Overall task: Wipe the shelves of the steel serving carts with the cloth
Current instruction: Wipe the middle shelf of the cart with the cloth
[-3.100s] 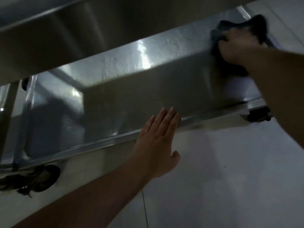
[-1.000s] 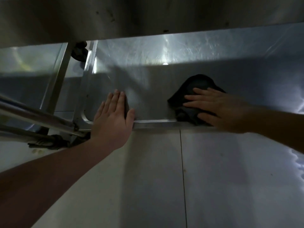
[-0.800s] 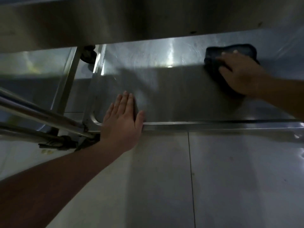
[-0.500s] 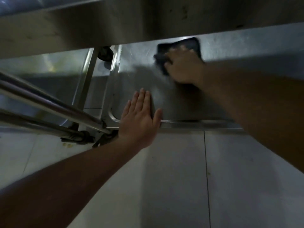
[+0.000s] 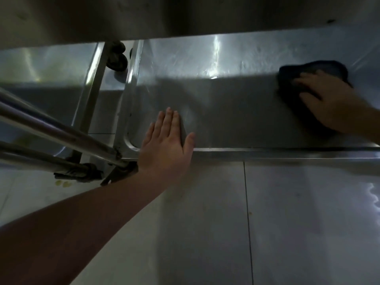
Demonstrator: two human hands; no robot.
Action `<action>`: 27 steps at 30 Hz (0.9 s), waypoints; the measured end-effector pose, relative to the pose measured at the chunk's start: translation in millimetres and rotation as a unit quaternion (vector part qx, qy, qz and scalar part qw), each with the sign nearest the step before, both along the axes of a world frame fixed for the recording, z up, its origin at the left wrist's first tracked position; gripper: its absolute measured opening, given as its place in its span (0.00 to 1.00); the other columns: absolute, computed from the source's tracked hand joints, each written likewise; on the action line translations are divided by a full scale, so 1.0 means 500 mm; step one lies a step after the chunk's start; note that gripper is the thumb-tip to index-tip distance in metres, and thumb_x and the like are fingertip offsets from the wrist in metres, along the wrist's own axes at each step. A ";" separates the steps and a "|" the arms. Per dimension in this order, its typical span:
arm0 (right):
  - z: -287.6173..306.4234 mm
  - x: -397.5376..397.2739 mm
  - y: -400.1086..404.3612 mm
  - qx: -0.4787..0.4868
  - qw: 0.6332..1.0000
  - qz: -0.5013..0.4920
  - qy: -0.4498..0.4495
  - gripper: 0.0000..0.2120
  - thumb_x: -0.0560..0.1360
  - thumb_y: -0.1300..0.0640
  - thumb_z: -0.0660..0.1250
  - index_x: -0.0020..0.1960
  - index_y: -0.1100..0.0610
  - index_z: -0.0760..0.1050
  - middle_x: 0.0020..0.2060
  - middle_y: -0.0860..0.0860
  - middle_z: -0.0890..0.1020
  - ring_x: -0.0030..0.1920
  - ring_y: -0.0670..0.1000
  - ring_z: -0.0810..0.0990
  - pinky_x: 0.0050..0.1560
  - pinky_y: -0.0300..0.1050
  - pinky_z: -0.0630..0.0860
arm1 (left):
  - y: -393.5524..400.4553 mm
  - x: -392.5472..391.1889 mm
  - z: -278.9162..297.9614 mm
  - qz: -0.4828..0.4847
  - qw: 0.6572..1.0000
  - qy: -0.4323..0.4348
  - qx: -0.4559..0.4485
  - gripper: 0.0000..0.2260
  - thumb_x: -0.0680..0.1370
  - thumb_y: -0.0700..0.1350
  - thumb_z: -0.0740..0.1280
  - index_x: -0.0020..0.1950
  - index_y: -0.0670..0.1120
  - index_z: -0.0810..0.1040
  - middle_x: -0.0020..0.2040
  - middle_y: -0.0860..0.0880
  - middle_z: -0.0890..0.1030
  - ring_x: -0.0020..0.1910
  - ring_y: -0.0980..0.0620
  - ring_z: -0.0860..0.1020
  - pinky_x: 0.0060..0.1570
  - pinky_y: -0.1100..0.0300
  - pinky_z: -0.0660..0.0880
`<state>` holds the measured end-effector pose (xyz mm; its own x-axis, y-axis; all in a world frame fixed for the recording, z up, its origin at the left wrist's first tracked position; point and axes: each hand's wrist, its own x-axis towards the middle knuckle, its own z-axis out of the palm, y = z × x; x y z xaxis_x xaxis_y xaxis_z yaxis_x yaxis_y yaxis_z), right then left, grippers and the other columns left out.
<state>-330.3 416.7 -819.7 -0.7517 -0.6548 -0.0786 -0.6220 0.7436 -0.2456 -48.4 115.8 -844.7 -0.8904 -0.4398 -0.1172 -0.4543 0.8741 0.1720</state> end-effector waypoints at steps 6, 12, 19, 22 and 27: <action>0.008 0.011 -0.282 0.011 0.995 -0.094 0.008 0.26 0.83 0.46 0.51 0.77 0.55 0.66 0.77 0.58 0.68 0.76 0.65 0.64 0.76 0.65 0.59 | 0.000 -0.001 0.001 0.007 1.000 0.008 0.017 0.38 0.81 0.67 0.36 0.87 0.50 0.45 0.87 0.53 0.43 0.84 0.57 0.39 0.81 0.57 0.37; -0.011 0.205 -0.455 0.001 0.994 0.111 -0.007 0.27 0.85 0.44 0.51 0.82 0.49 0.60 0.82 0.49 0.60 0.82 0.56 0.53 0.80 0.59 0.49 | -0.015 -0.008 0.030 0.129 0.953 0.165 0.217 0.30 0.82 0.62 0.51 0.79 0.48 0.68 0.74 0.50 0.71 0.74 0.46 0.69 0.71 0.51 0.65; -0.008 0.247 -0.248 0.006 0.941 0.335 -0.041 0.27 0.83 0.36 0.46 0.80 0.39 0.61 0.79 0.35 0.60 0.82 0.40 0.48 0.81 0.45 0.44 | -0.078 0.028 0.026 0.149 0.977 0.107 0.105 0.24 0.86 0.57 0.54 0.80 0.49 0.64 0.80 0.47 0.64 0.79 0.44 0.62 0.77 0.46 0.57; -0.009 0.181 -0.154 0.013 0.956 0.291 -0.032 0.27 0.83 0.36 0.47 0.80 0.41 0.63 0.79 0.38 0.63 0.82 0.42 0.50 0.81 0.48 0.49 | -0.077 0.041 0.012 0.113 0.990 0.058 0.055 0.28 0.87 0.56 0.52 0.85 0.47 0.56 0.86 0.46 0.55 0.84 0.45 0.53 0.81 0.49 0.48; -0.022 0.109 -0.285 0.004 0.999 0.022 -0.041 0.30 0.82 0.39 0.48 0.81 0.47 0.60 0.82 0.47 0.60 0.83 0.55 0.52 0.80 0.59 0.47 | -0.074 0.038 0.009 0.099 0.993 0.043 0.043 0.29 0.87 0.57 0.50 0.86 0.45 0.53 0.86 0.46 0.53 0.85 0.47 0.49 0.82 0.51 0.45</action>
<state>-275.7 274.1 -830.9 -0.7131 -0.6861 -0.1439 -0.6319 0.7180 -0.2919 -29.6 78.7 -839.9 -0.7958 -0.5991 -0.0884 -0.5962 0.7493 0.2882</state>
